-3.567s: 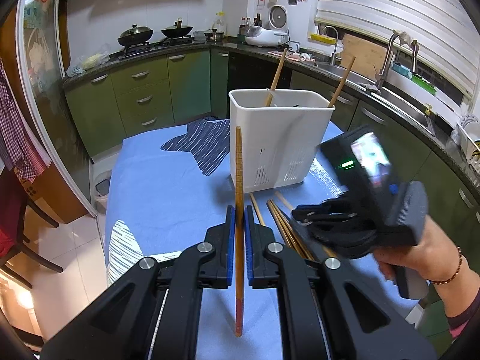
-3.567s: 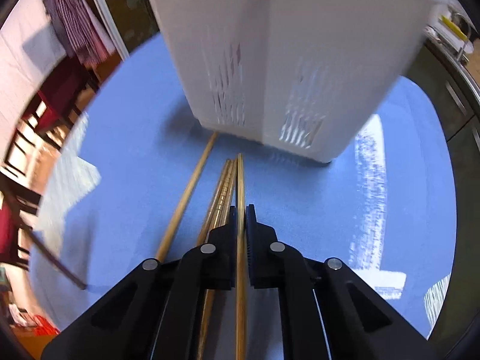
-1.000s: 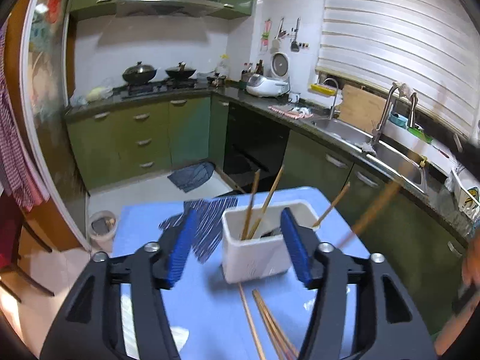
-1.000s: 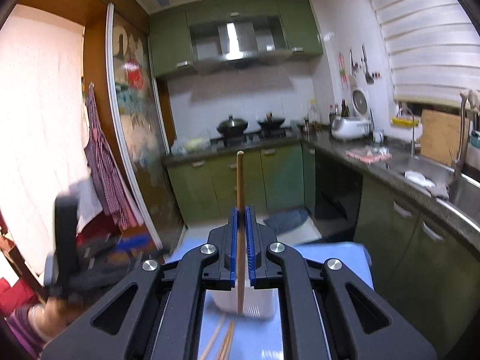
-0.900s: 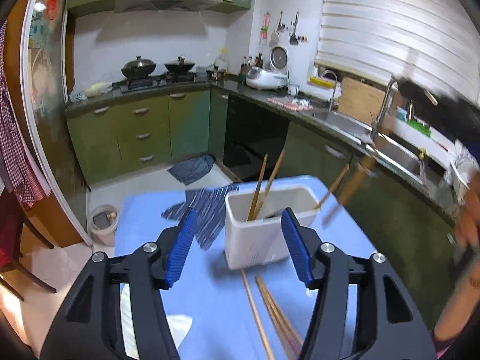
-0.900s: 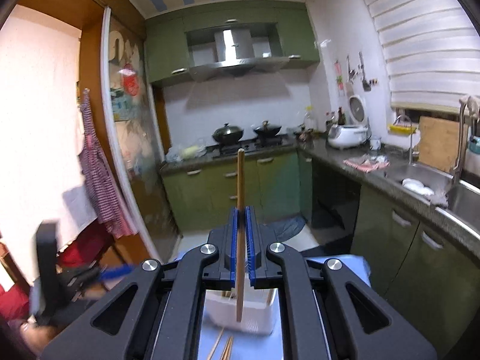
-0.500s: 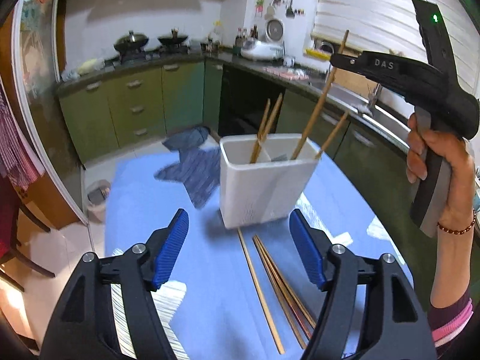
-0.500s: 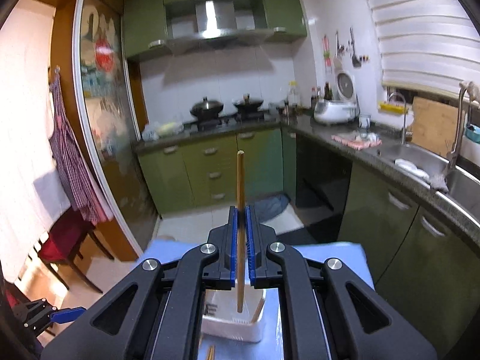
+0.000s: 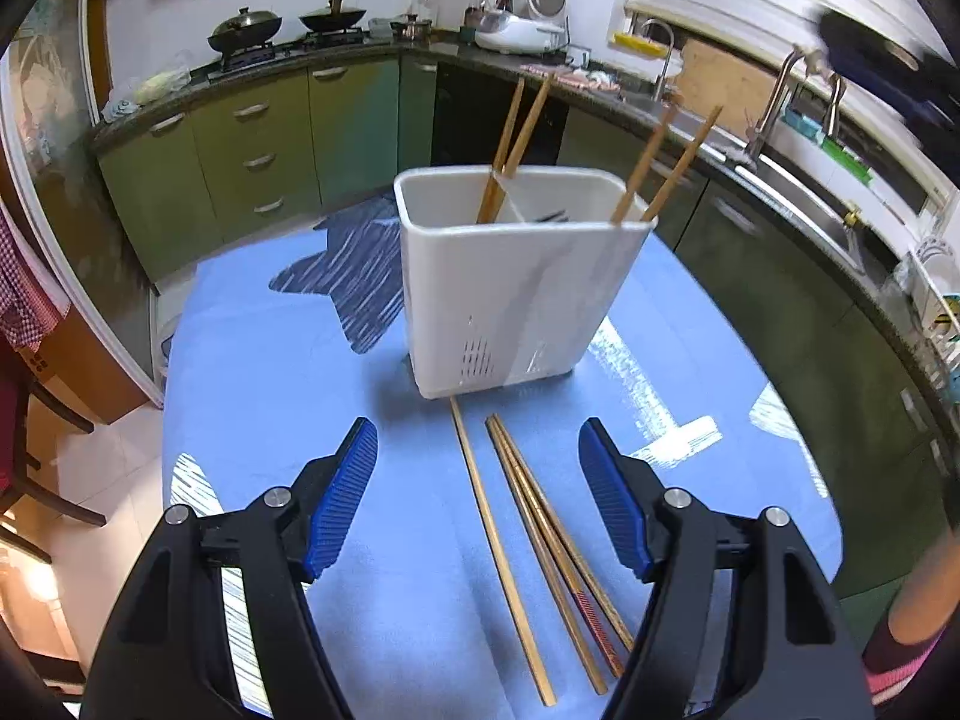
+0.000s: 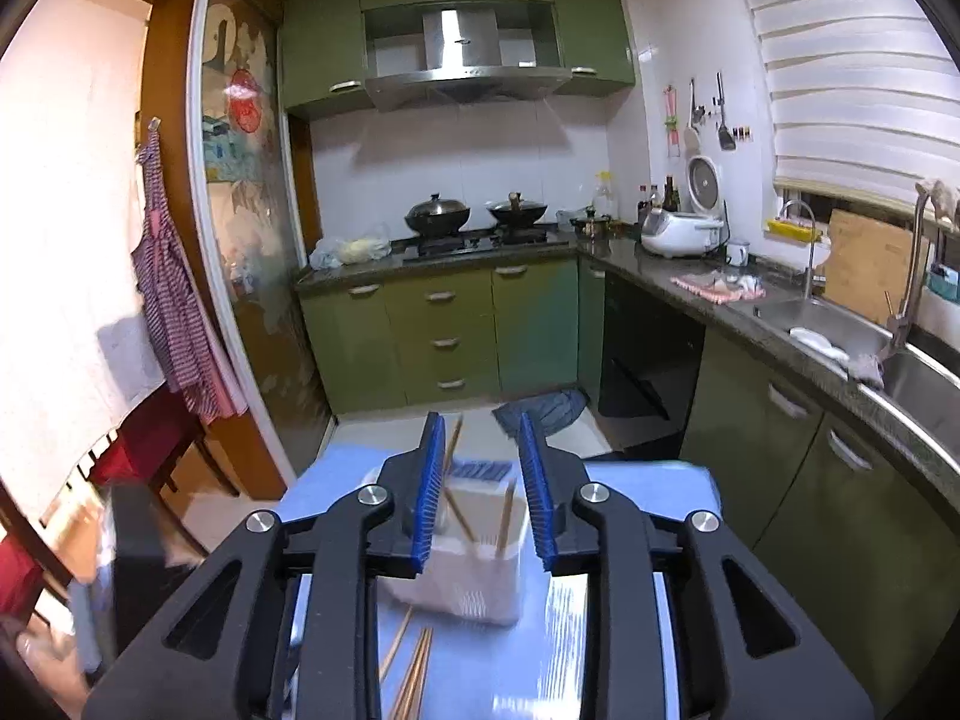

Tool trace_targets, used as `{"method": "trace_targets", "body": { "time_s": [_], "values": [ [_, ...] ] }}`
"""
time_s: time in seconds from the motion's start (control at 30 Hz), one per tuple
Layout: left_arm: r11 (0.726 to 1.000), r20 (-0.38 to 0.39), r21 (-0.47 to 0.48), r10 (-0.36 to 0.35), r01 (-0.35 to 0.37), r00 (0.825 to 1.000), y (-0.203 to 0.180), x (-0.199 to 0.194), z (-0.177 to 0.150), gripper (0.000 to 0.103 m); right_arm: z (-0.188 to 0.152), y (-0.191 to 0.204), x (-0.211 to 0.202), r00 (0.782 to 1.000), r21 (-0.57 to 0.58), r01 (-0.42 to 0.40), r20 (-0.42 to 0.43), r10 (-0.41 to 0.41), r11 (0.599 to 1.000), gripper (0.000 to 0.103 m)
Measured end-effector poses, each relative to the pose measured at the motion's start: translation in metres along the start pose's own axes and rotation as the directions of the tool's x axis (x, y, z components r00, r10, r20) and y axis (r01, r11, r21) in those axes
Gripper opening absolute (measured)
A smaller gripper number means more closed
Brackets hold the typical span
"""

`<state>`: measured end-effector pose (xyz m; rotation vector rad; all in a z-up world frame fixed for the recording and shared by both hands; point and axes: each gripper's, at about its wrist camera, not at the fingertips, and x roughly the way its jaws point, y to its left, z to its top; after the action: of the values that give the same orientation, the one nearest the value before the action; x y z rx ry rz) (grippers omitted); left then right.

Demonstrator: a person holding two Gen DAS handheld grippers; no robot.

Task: Organize utensils
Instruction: 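Lower the right tool's chopstick into the white holder and open it, then lower the left tool onto a loose wooden chopstick and close on it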

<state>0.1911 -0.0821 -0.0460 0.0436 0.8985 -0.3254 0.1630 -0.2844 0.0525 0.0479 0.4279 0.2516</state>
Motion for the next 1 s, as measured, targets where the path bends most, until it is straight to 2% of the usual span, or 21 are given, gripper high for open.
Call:
{"method": "trace_targets", "body": {
  "time_s": [0.2,0.37,0.6,0.73,0.83,0.87,1.0],
  "values": [
    [0.999,-0.076,-0.007,0.049,-0.049,0.996,-0.001,0.037,-0.004,0.057,-0.080,-0.025,0.002,0.990,0.030,0.059,-0.128,-0.055,0.998,0.027],
    [0.997,-0.151,-0.020,0.068,-0.072,0.986,0.000,0.065,-0.007,0.045,-0.118,-0.058,0.015,0.974,0.099,0.091,-0.214,-0.068,0.991,0.027],
    [0.996,-0.250,-0.034,0.074,-0.085,0.965,-0.003,0.099,-0.015,0.034,-0.137,-0.069,0.015,0.968,0.109,0.094,-0.242,-0.065,0.990,0.027],
    [0.995,-0.276,-0.029,0.083,-0.095,0.958,-0.007,0.111,-0.014,0.030,-0.131,-0.068,0.021,0.965,0.115,0.092,-0.256,-0.061,0.989,0.027],
    [0.994,-0.307,-0.032,0.087,-0.102,0.948,-0.007,0.120,-0.013,0.021,-0.132,-0.070,0.022,0.964,0.126,0.089,-0.260,-0.054,0.988,0.031],
    [0.994,-0.317,-0.033,0.088,-0.103,0.944,-0.006,0.123,-0.013,0.020,-0.132,-0.070,0.022,0.964,0.126,0.089,-0.261,-0.054,0.988,0.035],
    [0.992,-0.325,-0.026,0.107,-0.122,0.940,-0.007,0.131,-0.014,0.020,-0.131,-0.070,0.023,0.964,0.127,0.089,-0.262,-0.053,0.988,0.035]
  ]
}}
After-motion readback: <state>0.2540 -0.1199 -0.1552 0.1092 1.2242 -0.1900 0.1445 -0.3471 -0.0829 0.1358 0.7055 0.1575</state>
